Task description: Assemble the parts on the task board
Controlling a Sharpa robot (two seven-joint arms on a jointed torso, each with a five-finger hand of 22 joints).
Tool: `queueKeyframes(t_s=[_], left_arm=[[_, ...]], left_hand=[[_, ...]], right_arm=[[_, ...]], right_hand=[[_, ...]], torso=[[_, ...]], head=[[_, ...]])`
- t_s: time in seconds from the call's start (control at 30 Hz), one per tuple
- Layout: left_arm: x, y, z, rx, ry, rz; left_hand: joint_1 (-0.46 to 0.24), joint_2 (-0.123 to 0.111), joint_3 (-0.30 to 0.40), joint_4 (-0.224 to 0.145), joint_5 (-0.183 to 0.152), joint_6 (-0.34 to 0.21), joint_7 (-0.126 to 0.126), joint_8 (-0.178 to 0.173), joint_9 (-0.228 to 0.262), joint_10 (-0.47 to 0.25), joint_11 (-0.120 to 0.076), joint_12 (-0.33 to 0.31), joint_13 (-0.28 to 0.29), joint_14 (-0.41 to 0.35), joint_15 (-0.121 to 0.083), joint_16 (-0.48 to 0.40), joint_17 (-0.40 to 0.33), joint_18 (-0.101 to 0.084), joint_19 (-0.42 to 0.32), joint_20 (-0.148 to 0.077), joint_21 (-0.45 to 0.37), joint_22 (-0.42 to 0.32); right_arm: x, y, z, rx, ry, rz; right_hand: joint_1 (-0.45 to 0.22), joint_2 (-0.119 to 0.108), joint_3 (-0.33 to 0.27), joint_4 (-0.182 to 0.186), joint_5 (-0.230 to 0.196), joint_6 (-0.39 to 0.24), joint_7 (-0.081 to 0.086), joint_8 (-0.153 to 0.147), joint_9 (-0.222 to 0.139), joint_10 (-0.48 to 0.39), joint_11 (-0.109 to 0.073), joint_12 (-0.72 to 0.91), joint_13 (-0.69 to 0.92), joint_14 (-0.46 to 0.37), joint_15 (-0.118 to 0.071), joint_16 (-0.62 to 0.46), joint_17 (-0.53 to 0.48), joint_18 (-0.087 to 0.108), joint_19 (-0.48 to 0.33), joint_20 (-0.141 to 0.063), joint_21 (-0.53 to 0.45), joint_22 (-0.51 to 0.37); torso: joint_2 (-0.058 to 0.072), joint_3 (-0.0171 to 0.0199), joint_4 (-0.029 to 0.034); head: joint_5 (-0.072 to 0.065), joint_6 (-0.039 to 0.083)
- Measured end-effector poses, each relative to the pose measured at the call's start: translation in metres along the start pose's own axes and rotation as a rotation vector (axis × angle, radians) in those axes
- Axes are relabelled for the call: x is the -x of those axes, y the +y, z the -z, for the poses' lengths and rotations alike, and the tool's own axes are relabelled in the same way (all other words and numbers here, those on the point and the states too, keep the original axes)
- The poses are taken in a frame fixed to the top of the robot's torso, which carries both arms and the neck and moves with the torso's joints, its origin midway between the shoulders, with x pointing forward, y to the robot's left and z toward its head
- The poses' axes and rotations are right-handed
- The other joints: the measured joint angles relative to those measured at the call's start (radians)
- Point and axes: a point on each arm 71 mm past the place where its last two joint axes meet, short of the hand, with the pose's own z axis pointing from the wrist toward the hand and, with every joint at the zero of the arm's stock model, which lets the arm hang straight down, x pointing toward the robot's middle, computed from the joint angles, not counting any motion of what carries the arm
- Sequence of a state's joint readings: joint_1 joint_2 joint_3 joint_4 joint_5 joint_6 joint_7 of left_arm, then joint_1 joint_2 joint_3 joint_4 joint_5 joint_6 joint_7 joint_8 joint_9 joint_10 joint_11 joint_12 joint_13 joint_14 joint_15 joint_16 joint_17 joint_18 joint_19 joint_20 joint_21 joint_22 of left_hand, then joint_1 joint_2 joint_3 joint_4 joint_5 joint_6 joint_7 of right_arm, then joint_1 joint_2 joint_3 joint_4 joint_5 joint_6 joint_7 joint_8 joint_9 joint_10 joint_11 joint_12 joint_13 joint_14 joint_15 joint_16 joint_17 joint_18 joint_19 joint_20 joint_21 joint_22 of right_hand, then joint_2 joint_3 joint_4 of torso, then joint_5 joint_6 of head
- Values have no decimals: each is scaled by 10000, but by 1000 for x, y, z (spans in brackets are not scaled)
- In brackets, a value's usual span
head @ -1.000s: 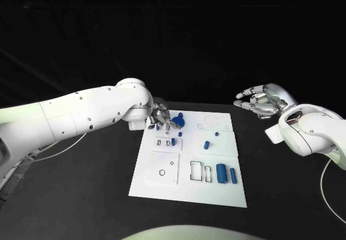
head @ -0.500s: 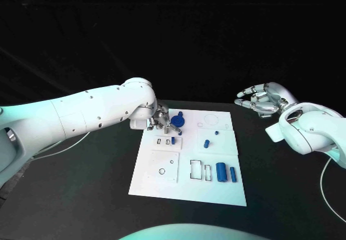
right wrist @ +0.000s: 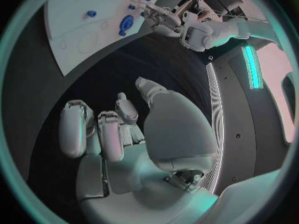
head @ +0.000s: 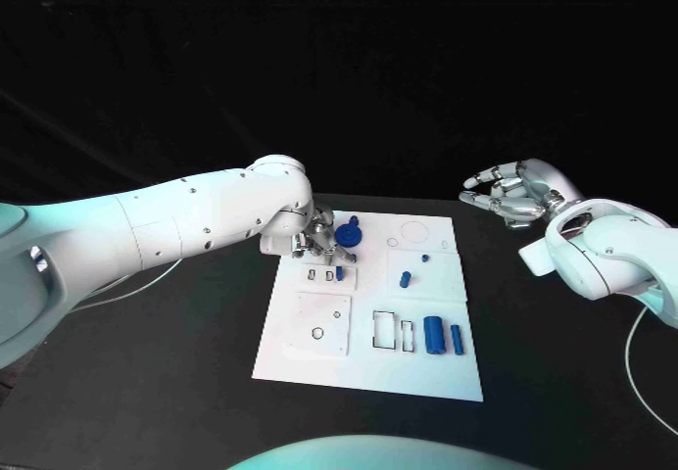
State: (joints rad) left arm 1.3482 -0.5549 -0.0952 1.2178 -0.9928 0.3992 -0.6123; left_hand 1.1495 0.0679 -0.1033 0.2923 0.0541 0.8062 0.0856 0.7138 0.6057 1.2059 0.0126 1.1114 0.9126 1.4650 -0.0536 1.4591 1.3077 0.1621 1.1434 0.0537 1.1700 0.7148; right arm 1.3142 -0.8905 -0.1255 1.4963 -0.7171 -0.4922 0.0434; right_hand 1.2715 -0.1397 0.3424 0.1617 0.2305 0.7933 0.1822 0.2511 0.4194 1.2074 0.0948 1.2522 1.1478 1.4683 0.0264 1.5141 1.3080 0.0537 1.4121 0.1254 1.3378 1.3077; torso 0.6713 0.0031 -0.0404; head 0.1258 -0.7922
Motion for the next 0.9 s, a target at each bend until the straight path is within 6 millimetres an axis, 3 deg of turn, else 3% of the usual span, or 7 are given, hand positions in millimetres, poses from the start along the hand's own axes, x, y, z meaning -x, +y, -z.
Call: queueKeyframes(t_s=[0.9], left_arm=[[-8, -2, -5, -66, 462, -12]], left_hand=[[599, 174, 255, 1, 0, 1, 0, -114, 30, 1, 0, 0, 6, 0, 1, 66, -2, 0, 1, 0, 123, 164]], right_arm=[[-4, -2, -1, -52, 36, -65]], right_hand=[[0, 0, 0, 56, 56, -37, -37, 39, 6, -35, 36, -39, -22, -1, 0, 0, -3, 0, 1, 0, -47, -3]], torso=[[-5, 17, 6]], head=[[7, -144]])
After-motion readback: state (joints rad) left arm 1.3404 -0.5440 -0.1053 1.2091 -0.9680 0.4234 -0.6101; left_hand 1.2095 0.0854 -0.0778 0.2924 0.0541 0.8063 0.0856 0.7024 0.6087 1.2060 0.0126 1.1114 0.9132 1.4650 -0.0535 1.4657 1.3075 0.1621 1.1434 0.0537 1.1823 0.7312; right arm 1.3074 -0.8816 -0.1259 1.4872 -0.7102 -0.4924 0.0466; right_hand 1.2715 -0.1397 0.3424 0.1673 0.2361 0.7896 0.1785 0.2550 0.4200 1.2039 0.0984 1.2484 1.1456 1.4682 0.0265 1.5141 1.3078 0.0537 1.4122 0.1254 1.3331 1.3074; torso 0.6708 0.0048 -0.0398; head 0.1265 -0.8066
